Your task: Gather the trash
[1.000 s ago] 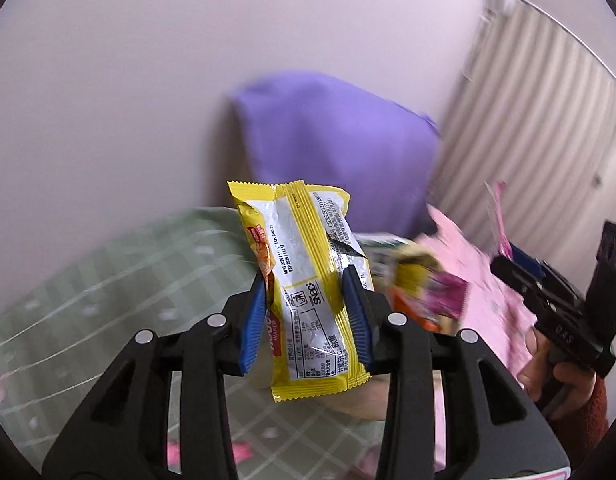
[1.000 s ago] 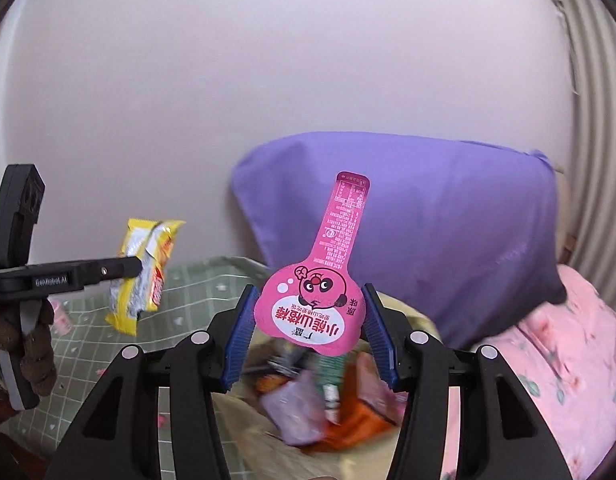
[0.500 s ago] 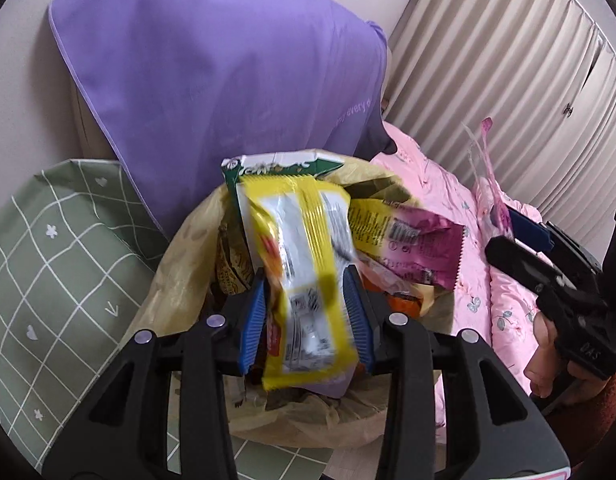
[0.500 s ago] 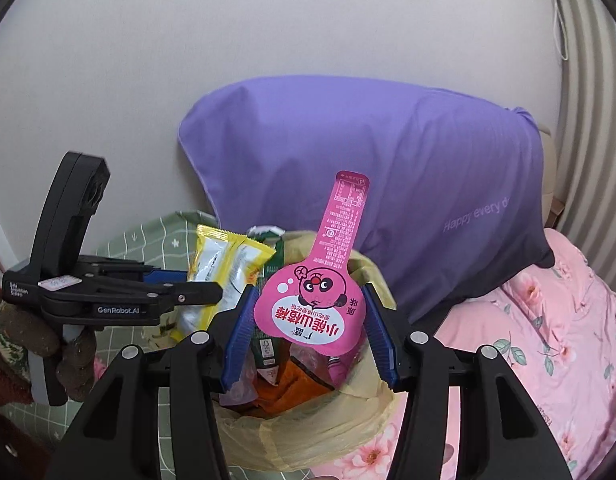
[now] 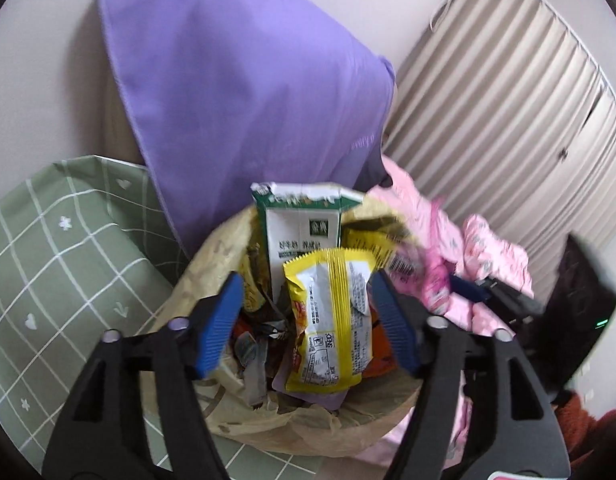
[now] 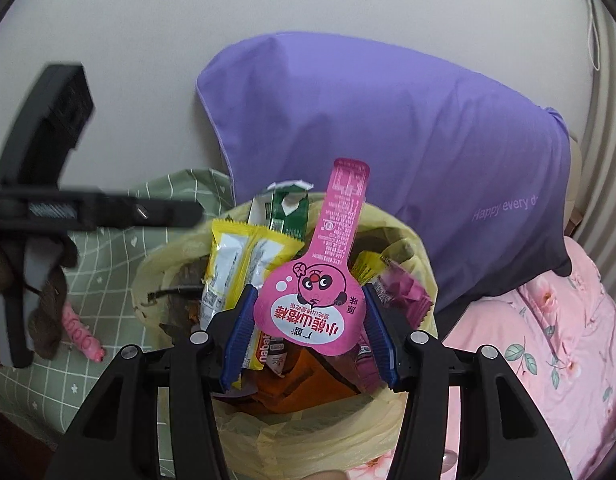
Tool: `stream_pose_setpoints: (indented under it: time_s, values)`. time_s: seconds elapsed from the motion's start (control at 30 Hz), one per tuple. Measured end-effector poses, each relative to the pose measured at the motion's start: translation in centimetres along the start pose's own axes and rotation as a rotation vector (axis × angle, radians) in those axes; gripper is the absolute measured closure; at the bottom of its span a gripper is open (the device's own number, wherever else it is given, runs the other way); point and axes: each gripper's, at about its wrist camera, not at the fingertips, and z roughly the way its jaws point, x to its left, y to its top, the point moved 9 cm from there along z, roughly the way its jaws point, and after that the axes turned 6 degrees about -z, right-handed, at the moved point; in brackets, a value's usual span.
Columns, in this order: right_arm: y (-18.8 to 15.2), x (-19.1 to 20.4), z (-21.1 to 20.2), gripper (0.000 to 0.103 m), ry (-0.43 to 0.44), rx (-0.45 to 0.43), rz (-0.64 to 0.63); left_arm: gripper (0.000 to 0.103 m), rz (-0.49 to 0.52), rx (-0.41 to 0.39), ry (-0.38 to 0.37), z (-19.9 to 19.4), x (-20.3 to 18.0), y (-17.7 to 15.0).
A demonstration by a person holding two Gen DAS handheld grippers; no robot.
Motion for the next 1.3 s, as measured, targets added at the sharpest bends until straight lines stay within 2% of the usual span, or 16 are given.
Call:
stream_pose_setpoints:
  time_s: [0.03, 0.1, 0.2, 0.27, 0.33, 0.43, 0.6, 0.7, 0.83, 0.9, 1.07, 1.3]
  values:
    - [-0.3, 0.2, 0.6, 0.053, -0.006, 0.027, -0.009, 0.029, -0.009, -0.014, 0.015, -0.7, 0.3, 0.0]
    - [-0.6, 0.5, 1.2, 0.052, -0.025, 0.042, -0.025, 0.029, -0.021, -0.045, 0.064, -2.2, 1.2, -0.2]
    - [-0.6, 1.2, 1.2, 0.046, -0.014, 0.027, -0.021, 0.028, -0.043, -0.114, 0.155, -5.6, 3.0, -1.4]
    - [-0.7, 1.4, 0.8, 0.046, -0.020, 0.010, 0.004, 0.024, -0.076, -0.165, 0.231, -8.6, 4.3, -3.0]
    - [-0.6, 1.8, -0.3, 0.046, -0.012, -0.019, 0.035, 0.023, -0.098, -0.205, 0.292, -11.2, 5.2, -4.4]
    - [-0.6, 3.6, -2.9, 0.046, 0.022, -0.070, 0.050, 0.023, -0.114, -0.268, 0.408, -15.7, 5.7, -7.6]
    - [-1.6, 8.7, -7.8, 0.046, 0.150, -0.100, 0.050, 0.023, -0.099, -0.339, 0.632, -22.1, 4.5, -14.0]
    - [-2.8, 12.3, -10.8, 0.046, 0.225, -0.121, 0.026, 0.023, -0.110, -0.360, 0.701, -25.1, 3.2, -17.5]
    - [-4.5, 16.5, -14.3, 0.046, 0.281, -0.146, -0.061, 0.023, -0.139, -0.411, 0.801, -28.7, 1.7, -21.5]
    - [-5.4, 18.3, -16.0, 0.046, 0.314, -0.163, -0.096, 0.023, -0.165, -0.429, 0.822, -30.0, 1.1, -23.0]
    - [-7.0, 19.6, -18.3, 0.046, 0.311, -0.176, -0.096, 0.023, -0.187, -0.443, 0.858, -32.0, -0.3, -25.9]
    - [-7.8, 19.7, -19.5, 0.046, 0.293, -0.185, -0.083, 0.023, -0.174, -0.450, 0.864, -32.8, -1.7, -26.9]
